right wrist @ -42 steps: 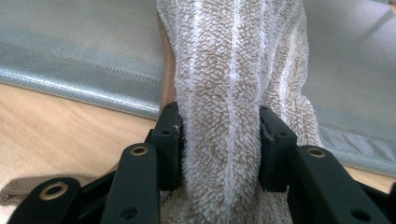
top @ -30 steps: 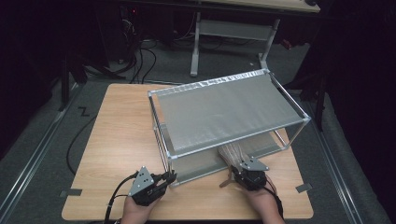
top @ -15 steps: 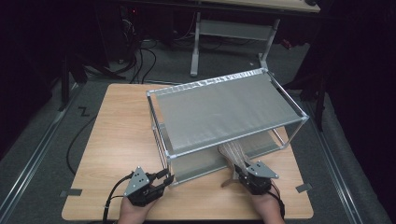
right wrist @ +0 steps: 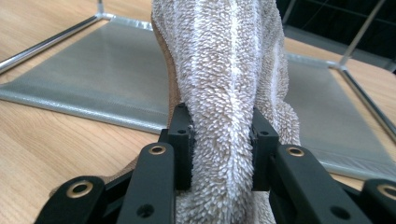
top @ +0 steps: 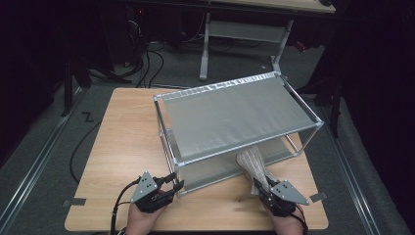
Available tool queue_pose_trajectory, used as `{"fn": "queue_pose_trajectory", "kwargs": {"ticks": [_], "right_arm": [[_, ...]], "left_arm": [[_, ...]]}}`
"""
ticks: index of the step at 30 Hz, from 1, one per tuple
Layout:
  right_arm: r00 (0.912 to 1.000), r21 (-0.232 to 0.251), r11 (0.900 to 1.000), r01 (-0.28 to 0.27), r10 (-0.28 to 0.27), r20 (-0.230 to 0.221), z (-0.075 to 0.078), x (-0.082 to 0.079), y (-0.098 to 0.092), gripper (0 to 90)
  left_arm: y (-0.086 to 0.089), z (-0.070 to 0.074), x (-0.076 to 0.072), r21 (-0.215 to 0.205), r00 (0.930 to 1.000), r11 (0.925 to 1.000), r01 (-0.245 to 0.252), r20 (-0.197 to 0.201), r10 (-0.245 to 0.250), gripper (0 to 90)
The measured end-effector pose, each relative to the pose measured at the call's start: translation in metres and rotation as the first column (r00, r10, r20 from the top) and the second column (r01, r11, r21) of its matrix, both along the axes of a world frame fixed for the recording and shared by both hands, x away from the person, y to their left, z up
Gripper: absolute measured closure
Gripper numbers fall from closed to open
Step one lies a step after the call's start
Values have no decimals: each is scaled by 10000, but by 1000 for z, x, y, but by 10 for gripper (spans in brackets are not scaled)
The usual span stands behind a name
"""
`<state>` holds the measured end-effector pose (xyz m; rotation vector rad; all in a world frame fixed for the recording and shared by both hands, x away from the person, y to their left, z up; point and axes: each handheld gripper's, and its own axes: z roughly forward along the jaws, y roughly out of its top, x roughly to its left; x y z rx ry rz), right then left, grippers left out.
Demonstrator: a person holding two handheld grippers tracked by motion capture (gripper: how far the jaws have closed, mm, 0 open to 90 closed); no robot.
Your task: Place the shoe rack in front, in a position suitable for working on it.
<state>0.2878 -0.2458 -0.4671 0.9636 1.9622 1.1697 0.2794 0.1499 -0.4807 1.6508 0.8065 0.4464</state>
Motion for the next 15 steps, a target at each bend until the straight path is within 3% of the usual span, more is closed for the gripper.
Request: {"fn": "queue_pose_trajectory", "kwargs": {"ticks": [8,9,10,11,12,13,15], "right_arm": [[9951,553,9973,489,-534,834,9,-19,-18,695],[9939,633,9965,540,-598,925,10,-20,-19,695],[9924,665,9960,592,-659,1040,11,-22,-21,695],[9911,752,9953,612,-695,1135,12,-24,-23,695],[9898,827,9942,682,-778,1190,14,-25,-24,695],[9883,862,9937,719,-826,1281,15,-27,-25,695],[9861,891,9932,746,-867,1418,16,-29,-26,695]], "left_arm": [[2,3,-2,165,9998,9998,144,122,-146,599],[-5,3,-4,-668,10000,9978,12,-60,-16,607],[1,4,-3,236,9996,9995,188,182,-192,614],[-3,4,-5,-170,9998,9996,210,15,-210,624],[-4,4,-6,-78,9996,9996,259,99,-258,644],[-2,5,-5,407,9988,9986,331,347,-345,660],[-4,5,-6,446,9986,9984,356,372,-372,702]]}}
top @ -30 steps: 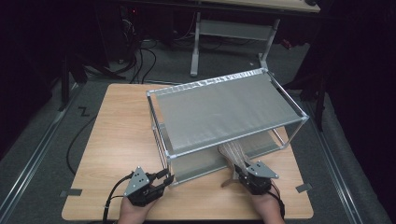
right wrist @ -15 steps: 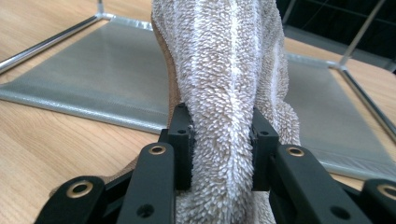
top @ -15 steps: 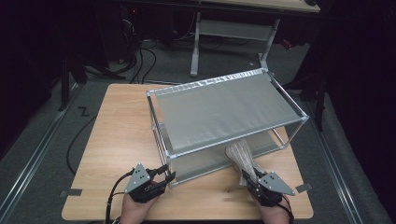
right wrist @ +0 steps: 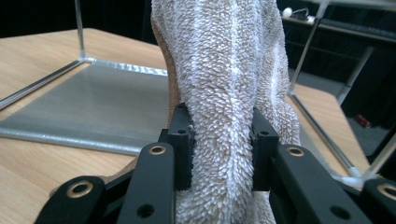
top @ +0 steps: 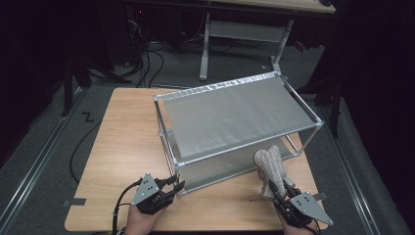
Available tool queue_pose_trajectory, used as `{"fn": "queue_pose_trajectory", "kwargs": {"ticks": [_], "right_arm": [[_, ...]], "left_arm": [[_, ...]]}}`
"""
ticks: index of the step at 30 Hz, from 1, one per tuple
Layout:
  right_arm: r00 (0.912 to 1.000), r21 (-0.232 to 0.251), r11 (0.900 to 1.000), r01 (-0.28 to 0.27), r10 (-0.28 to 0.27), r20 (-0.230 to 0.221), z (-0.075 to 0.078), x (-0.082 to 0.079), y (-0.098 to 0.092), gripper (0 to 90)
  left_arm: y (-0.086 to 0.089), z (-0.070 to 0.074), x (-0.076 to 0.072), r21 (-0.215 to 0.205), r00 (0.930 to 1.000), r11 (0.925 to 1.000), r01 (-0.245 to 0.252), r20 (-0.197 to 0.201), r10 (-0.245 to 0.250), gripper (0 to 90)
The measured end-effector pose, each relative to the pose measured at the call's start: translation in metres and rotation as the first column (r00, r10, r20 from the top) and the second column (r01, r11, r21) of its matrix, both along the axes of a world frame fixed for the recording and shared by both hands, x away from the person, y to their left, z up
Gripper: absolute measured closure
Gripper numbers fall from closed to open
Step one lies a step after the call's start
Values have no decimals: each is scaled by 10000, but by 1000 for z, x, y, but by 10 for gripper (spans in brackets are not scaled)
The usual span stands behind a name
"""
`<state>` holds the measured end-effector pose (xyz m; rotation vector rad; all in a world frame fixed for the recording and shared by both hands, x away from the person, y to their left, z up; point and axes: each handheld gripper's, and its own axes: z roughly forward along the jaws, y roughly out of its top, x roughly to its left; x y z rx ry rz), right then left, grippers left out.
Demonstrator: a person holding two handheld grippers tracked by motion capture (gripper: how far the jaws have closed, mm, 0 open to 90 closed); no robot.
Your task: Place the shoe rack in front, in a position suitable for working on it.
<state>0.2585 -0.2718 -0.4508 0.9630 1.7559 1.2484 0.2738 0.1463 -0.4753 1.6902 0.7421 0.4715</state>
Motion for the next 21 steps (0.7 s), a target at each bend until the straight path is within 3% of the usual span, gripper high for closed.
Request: {"fn": "queue_pose_trajectory", "kwargs": {"ticks": [5,21], "right_arm": [[9992,115,9999,74,-79,400,5,-7,-2,695],[9906,602,9980,176,-255,1340,22,-15,-5,694]], "left_arm": [[0,0,0,73,10000,10000,-41,26,41,787],[-2,-1,0,164,9999,9998,-102,120,100,797]]}}
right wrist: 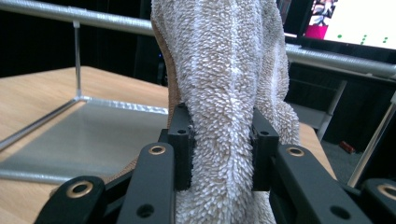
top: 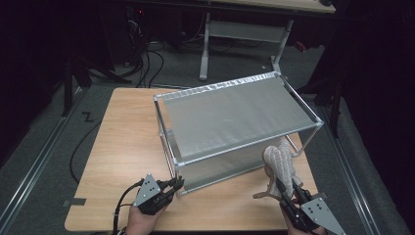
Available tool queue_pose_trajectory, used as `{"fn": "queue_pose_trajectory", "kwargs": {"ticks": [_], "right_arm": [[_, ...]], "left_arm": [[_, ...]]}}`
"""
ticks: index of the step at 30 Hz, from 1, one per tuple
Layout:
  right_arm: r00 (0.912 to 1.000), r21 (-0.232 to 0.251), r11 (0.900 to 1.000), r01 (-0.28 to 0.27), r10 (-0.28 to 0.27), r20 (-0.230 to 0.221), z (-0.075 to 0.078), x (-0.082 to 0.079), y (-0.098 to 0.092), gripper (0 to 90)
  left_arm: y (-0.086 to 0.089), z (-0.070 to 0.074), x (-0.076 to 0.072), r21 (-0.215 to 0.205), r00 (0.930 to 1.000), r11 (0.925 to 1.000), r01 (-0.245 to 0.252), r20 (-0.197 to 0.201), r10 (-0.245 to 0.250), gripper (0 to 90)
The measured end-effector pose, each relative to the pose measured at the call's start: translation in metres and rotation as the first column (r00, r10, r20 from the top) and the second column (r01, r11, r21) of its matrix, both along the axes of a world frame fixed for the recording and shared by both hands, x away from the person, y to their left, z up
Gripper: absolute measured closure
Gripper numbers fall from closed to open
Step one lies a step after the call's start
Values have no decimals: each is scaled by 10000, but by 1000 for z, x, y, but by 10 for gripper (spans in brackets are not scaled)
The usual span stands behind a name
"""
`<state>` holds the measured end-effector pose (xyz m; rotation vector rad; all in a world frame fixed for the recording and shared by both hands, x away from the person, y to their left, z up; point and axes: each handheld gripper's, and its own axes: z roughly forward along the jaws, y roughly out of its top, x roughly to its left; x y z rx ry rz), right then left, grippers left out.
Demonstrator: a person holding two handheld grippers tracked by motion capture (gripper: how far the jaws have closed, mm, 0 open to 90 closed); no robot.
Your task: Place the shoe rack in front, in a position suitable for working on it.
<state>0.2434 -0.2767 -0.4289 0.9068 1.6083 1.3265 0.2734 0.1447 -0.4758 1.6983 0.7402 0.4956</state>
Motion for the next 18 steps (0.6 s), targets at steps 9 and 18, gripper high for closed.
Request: {"fn": "queue_pose_trajectory", "kwargs": {"ticks": [9,18], "right_arm": [[9983,454,9989,-136,110,570,24,-4,1,693],[9931,341,9976,-598,560,1027,48,10,16,691]], "left_arm": [[0,0,-1,-17,10000,10000,76,20,-76,798],[-8,-1,-7,-29,9987,9987,509,55,-509,798]]}}
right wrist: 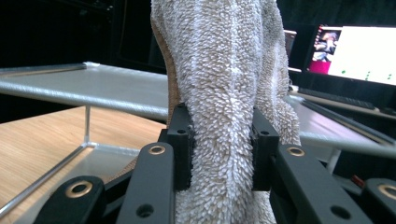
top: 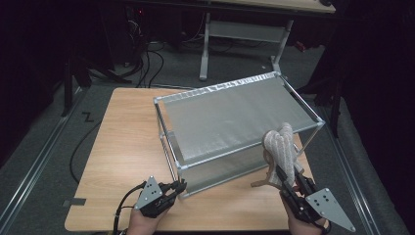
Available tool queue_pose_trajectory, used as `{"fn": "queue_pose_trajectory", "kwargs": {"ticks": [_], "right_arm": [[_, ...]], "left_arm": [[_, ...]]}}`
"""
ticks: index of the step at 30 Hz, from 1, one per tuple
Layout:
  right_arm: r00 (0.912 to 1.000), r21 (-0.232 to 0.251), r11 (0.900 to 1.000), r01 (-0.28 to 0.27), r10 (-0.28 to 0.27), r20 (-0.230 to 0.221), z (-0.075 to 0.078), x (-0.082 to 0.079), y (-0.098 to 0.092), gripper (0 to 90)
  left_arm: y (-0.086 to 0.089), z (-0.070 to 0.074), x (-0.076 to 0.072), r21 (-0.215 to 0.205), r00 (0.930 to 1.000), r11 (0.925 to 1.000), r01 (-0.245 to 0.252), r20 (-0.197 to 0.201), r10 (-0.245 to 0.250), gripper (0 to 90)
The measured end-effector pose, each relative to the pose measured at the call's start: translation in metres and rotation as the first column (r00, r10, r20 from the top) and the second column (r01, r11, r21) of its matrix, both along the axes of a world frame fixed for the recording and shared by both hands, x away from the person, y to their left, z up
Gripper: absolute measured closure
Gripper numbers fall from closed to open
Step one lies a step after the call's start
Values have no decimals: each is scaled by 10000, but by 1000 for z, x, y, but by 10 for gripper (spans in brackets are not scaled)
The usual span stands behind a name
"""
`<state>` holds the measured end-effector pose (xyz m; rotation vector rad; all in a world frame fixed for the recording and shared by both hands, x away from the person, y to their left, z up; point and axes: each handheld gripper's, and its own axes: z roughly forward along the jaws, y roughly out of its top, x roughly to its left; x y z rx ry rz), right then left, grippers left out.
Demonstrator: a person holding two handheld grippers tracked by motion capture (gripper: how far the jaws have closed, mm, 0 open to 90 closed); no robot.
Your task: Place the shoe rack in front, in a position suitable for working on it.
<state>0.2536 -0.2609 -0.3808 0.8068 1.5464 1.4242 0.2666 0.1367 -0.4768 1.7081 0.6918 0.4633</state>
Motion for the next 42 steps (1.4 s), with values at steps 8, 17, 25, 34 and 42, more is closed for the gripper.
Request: {"fn": "queue_pose_trajectory", "kwargs": {"ticks": [8,17,25,34,42], "right_arm": [[9997,124,9996,-234,235,-99,7,17,12,691],[9993,61,9996,-273,275,-265,3,33,19,690],[9987,62,9996,-266,268,-436,1,42,21,690],[9972,56,10000,-70,74,-743,-2,57,21,689],[9959,44,9999,104,-100,-894,-2,70,21,689]], "left_arm": [[5,-2,-5,43,9998,10000,-23,-202,24,748],[5,-4,-11,247,9996,9994,-222,-142,225,797],[3,-5,-14,299,9997,9993,-244,-55,246,802],[-3,-5,-14,289,10000,9996,-28,-60,30,803],[-10,-5,-12,226,9998,9996,169,-84,-167,804]]}}
